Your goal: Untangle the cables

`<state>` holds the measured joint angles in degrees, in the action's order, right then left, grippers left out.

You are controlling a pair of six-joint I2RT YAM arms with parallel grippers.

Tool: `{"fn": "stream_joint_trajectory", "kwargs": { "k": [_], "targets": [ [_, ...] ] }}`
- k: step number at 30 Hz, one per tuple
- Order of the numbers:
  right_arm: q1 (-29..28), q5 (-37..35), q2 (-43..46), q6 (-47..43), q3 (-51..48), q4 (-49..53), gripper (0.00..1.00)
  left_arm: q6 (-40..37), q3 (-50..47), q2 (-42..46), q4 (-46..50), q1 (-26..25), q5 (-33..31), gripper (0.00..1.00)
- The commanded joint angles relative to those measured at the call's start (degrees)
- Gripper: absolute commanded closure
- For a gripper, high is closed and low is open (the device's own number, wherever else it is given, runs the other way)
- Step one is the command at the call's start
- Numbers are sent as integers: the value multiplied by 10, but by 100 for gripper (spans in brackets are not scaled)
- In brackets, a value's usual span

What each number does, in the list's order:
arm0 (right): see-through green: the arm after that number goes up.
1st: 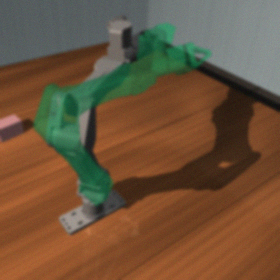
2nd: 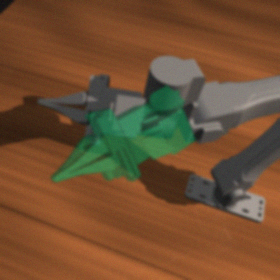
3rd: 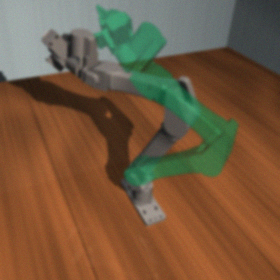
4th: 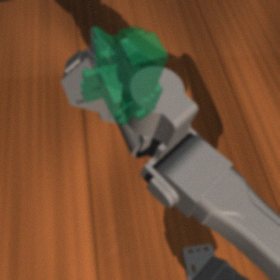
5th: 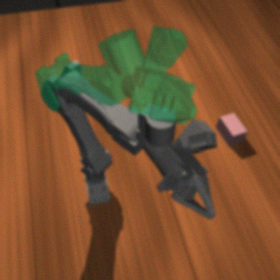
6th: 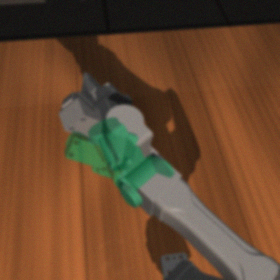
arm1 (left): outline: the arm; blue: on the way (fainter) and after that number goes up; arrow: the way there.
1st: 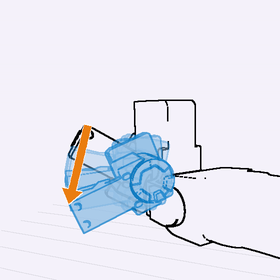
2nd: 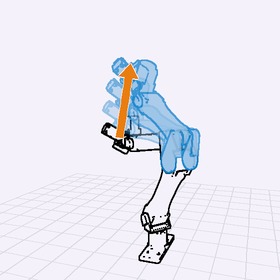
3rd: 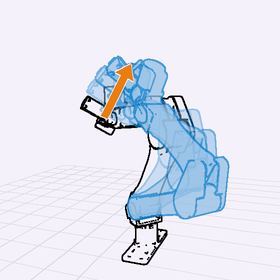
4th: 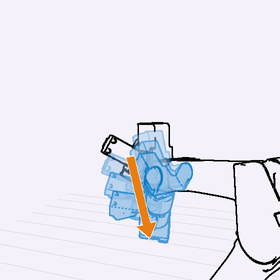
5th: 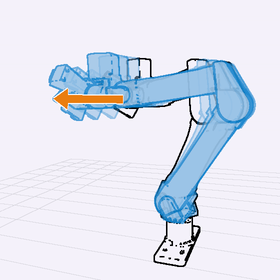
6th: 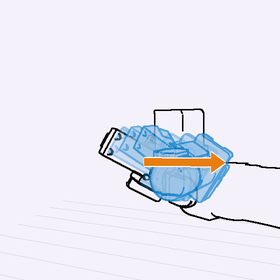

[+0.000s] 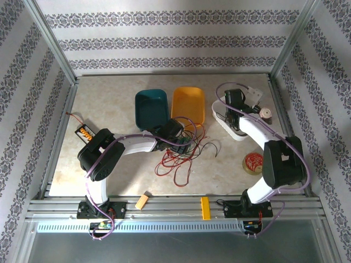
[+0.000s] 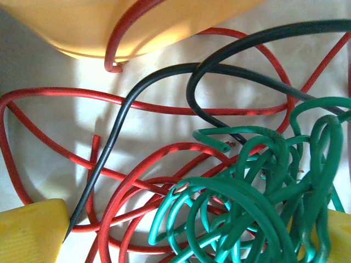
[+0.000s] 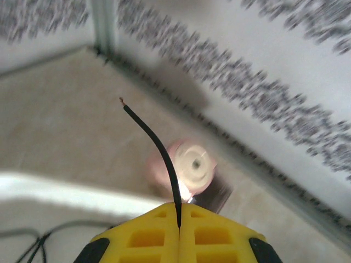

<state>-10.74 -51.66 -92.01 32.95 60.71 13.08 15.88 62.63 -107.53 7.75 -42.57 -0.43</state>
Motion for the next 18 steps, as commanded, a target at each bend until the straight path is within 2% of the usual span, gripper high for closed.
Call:
{"fn": "stream_joint_trajectory", "kwargs": {
  "k": [1,10,15,18],
  "targets": [
    [0,113,-14,31,10,51,100,-5,-9,-23,84,13,-14,1],
    [51,274,-57,91,-7,65,100,-2,-15,-17,82,12,-19,1],
    [87,285,-43,156,-21,76,100,-2,-11,-19,83,10,-19,1],
    [92,245,-19,193,-28,94,100,-2,-10,-20,84,7,-23,1]
  ]
}}
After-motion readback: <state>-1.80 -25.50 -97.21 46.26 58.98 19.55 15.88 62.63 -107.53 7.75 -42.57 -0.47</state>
